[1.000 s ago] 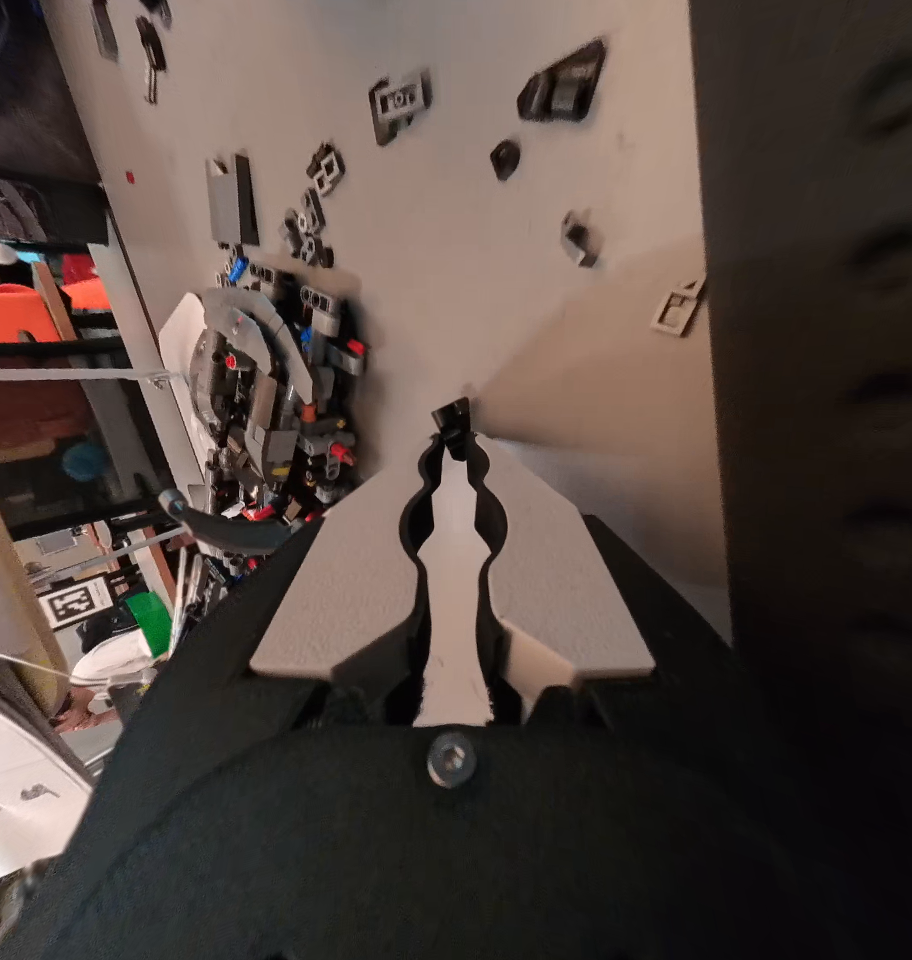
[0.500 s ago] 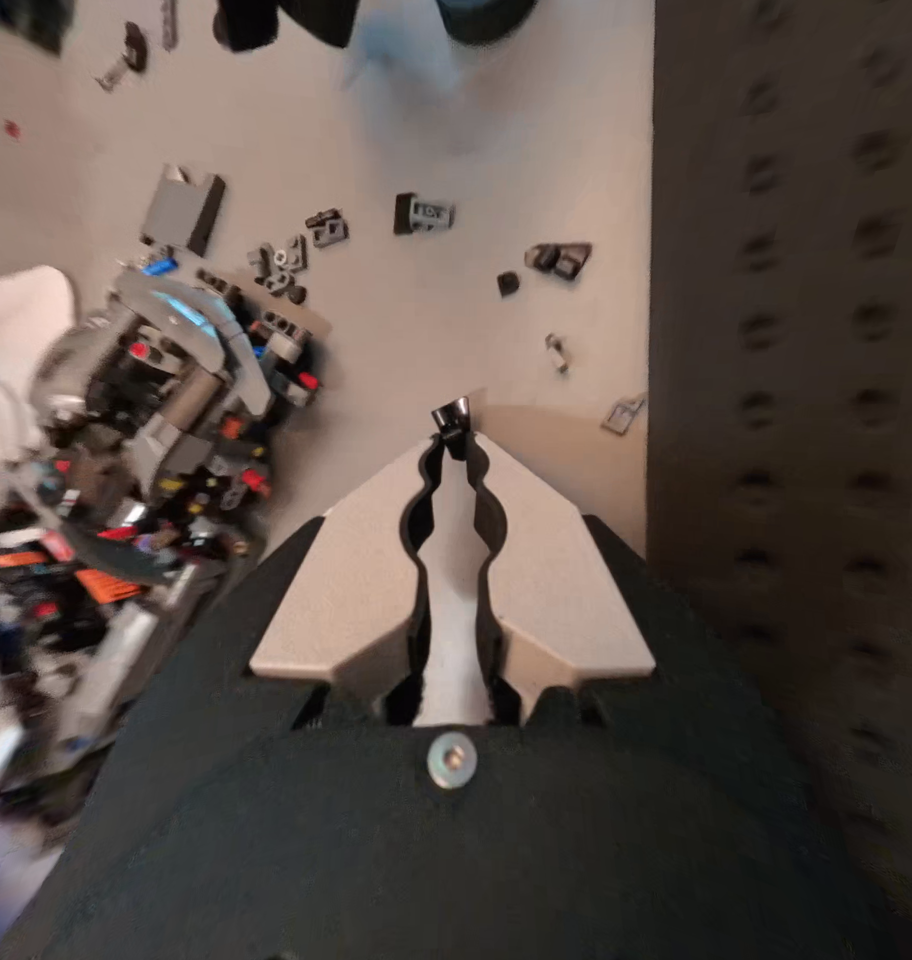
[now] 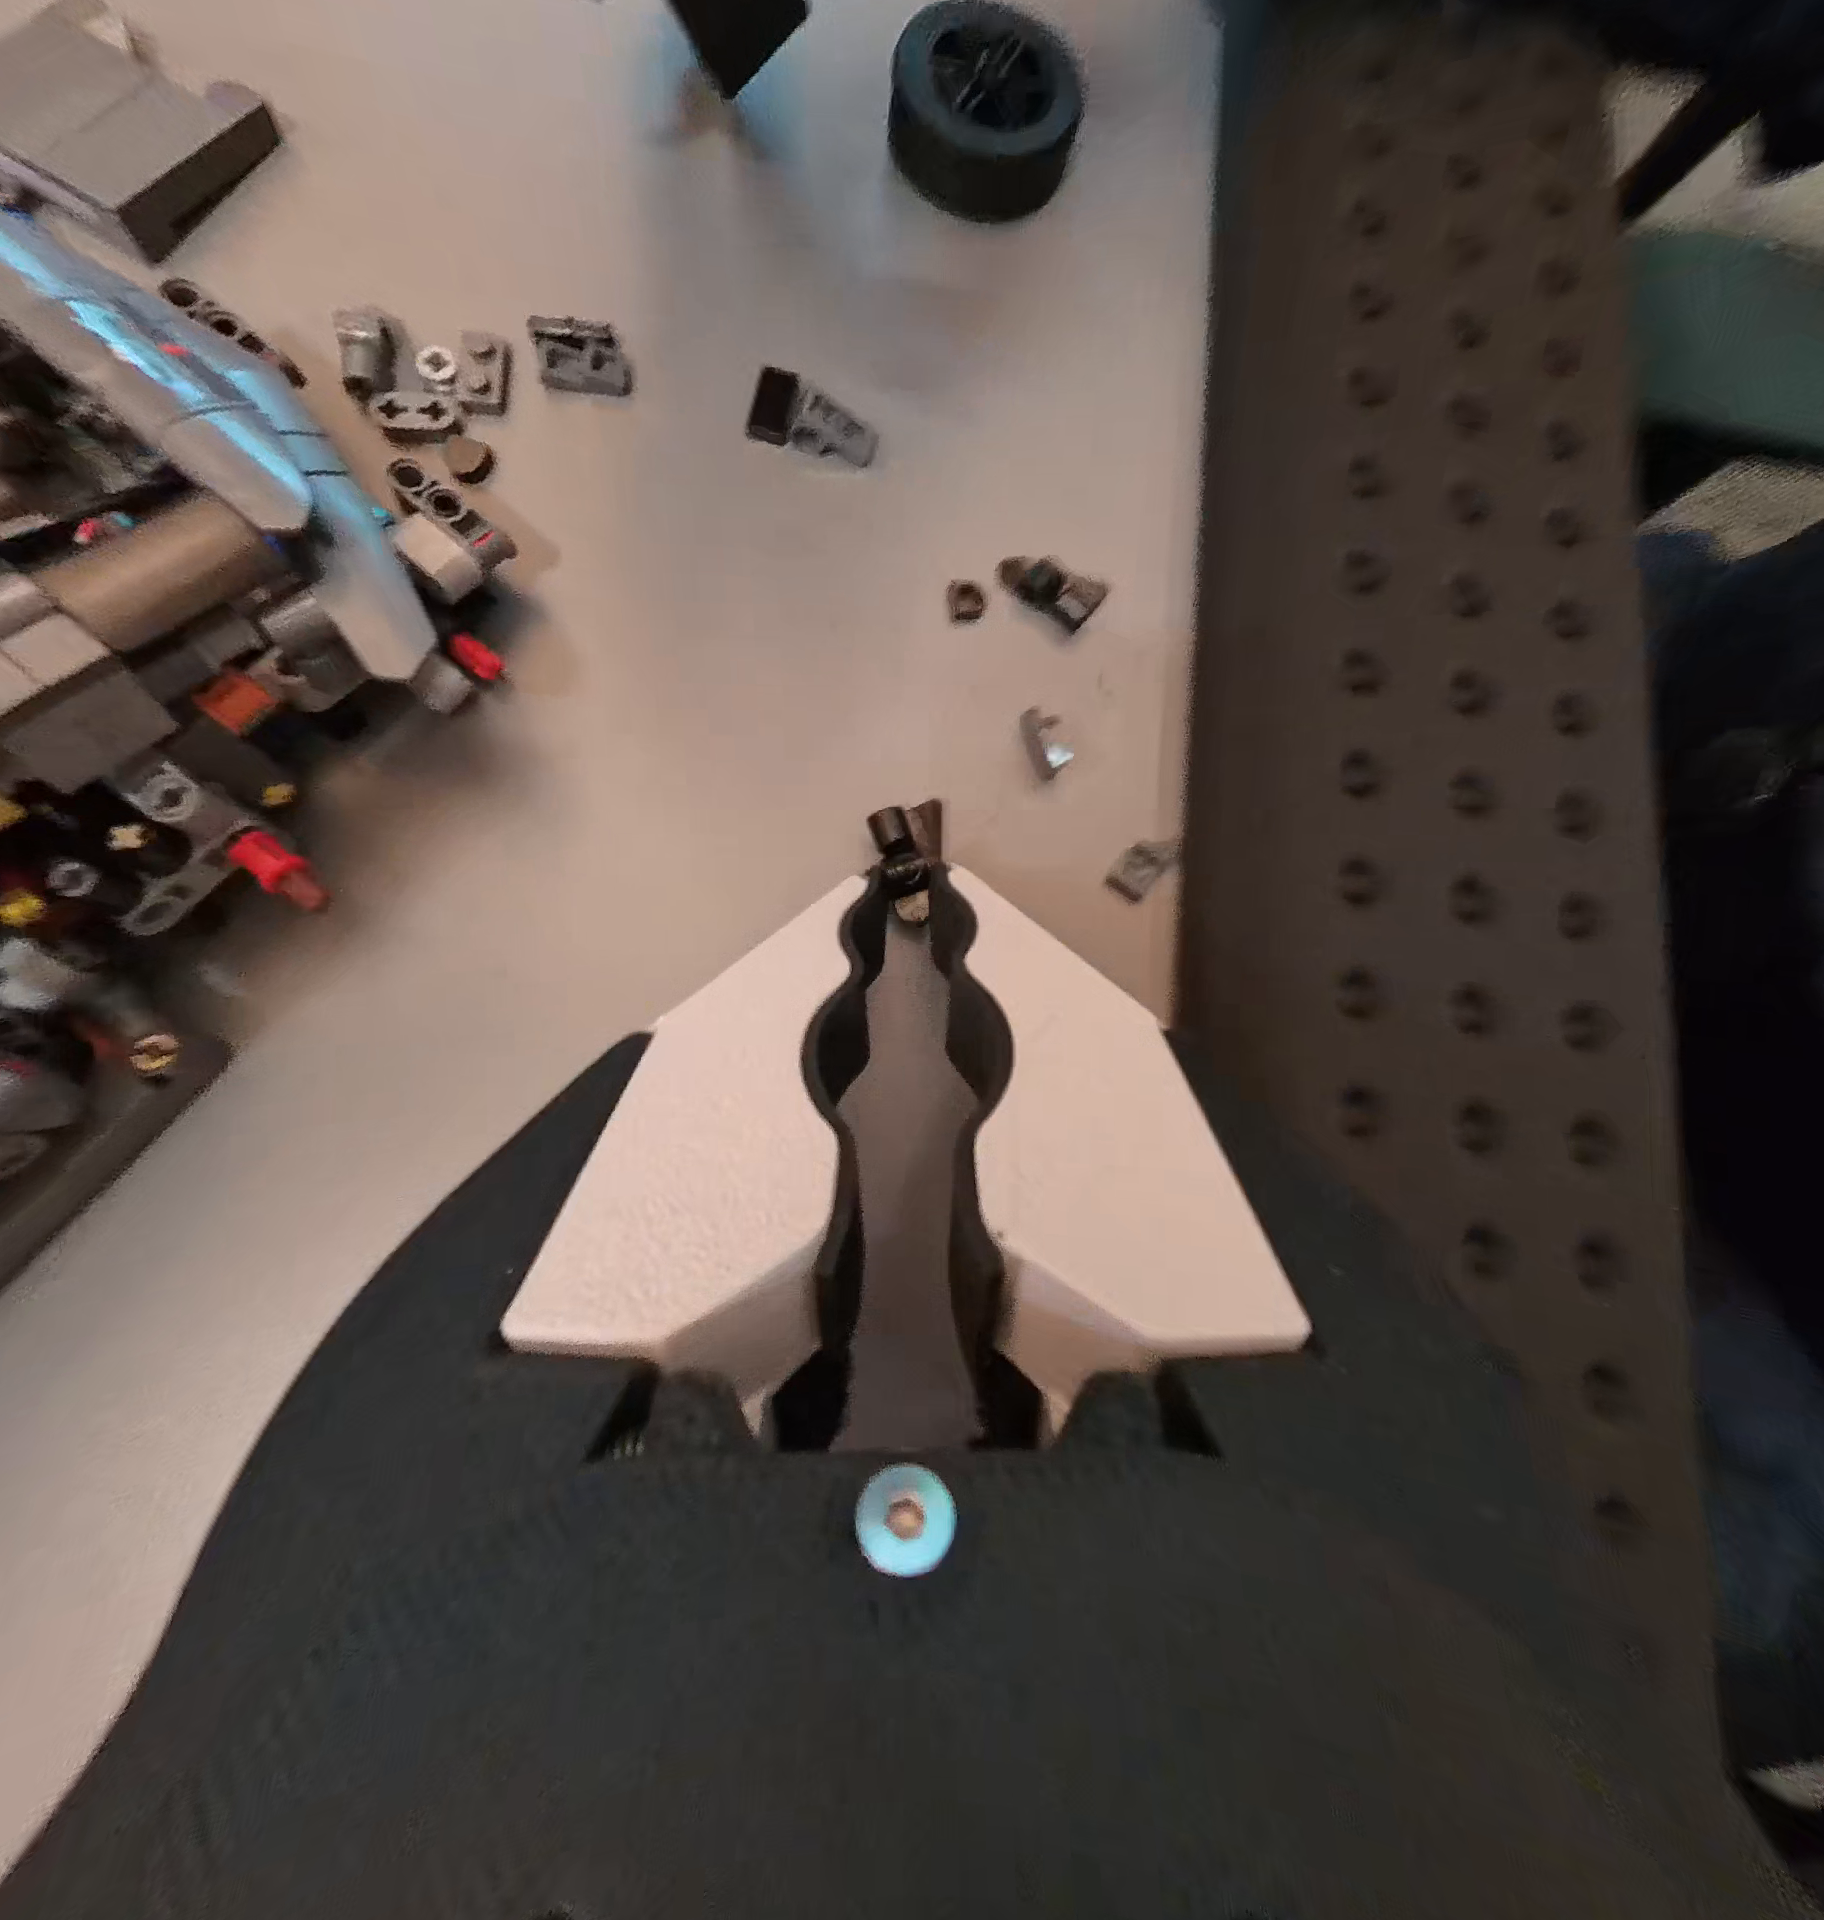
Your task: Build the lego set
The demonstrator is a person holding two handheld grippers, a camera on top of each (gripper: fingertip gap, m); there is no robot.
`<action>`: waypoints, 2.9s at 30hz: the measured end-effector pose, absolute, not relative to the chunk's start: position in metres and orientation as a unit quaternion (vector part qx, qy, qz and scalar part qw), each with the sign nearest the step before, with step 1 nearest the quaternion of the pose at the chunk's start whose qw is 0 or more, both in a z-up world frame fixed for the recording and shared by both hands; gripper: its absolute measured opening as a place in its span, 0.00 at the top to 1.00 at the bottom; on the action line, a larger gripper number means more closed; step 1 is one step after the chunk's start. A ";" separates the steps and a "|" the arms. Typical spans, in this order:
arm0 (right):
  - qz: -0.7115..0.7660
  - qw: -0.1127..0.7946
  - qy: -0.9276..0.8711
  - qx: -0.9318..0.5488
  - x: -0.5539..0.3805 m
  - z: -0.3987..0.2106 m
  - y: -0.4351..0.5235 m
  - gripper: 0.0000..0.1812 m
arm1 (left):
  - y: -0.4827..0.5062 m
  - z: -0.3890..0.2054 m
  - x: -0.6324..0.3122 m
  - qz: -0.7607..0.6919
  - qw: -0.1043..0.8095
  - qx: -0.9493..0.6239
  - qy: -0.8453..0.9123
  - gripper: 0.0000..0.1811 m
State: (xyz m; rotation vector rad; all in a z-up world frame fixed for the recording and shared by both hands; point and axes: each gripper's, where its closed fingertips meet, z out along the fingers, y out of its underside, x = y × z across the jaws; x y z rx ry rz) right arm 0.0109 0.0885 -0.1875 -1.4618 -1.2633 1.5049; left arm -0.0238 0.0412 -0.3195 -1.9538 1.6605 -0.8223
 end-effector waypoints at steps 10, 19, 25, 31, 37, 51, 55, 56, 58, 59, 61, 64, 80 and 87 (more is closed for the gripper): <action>0.578 0.339 -0.488 -0.559 0.011 -0.186 0.087 0.92 | 0.047 -0.317 -0.034 -0.335 0.201 -0.726 0.567 0.97; 0.576 0.326 -0.495 -0.563 0.004 -0.192 0.081 0.92 | 0.051 -0.311 -0.046 -0.280 0.223 -0.716 0.598 0.86; 0.574 0.317 -0.502 -0.563 0.000 -0.196 0.078 0.92 | 0.037 -0.324 -0.042 -0.232 0.201 -0.703 0.641 0.88; 0.575 0.314 -0.503 -0.564 0.000 -0.197 0.077 0.92 | 0.044 -0.325 -0.039 -0.222 0.216 -0.706 0.637 0.94; 0.575 0.310 -0.506 -0.563 -0.002 -0.198 0.075 0.92 | 0.044 -0.324 -0.036 -0.191 0.240 -0.684 0.661 0.88; 0.575 0.315 -0.506 -0.560 -0.001 -0.196 0.074 0.92 | 0.050 -0.323 -0.027 -0.035 0.328 -0.600 0.729 0.96; 0.576 0.316 -0.505 -0.560 -0.001 -0.195 0.074 0.92 | 0.050 -0.321 -0.026 -0.093 0.305 -0.634 0.705 0.99; 0.576 0.316 -0.506 -0.560 -0.001 -0.195 0.074 0.92 | 0.049 -0.321 -0.025 -0.119 0.290 -0.646 0.696 0.99; 0.576 0.315 -0.506 -0.560 -0.001 -0.195 0.074 0.92 | 0.045 -0.318 -0.023 -0.190 0.249 -0.674 0.669 1.00; 0.576 0.315 -0.506 -0.559 -0.001 -0.195 0.074 0.92 | 0.046 -0.318 -0.023 -0.207 0.243 -0.678 0.662 1.00; 0.576 0.315 -0.506 -0.559 0.000 -0.195 0.074 0.92 | 0.048 -0.318 -0.022 -0.233 0.229 -0.686 0.650 1.00; 0.577 0.317 -0.505 -0.558 0.000 -0.193 0.074 0.92 | 0.049 -0.317 -0.022 -0.249 0.222 -0.686 0.647 1.00; 0.579 0.320 -0.505 -0.554 0.001 -0.190 0.073 0.92 | 0.045 -0.311 -0.015 -0.183 0.258 -0.689 0.652 0.88; 0.579 0.323 -0.505 -0.553 0.002 -0.188 0.073 0.92 | 0.046 -0.324 -0.014 -0.107 0.268 -0.682 0.672 0.90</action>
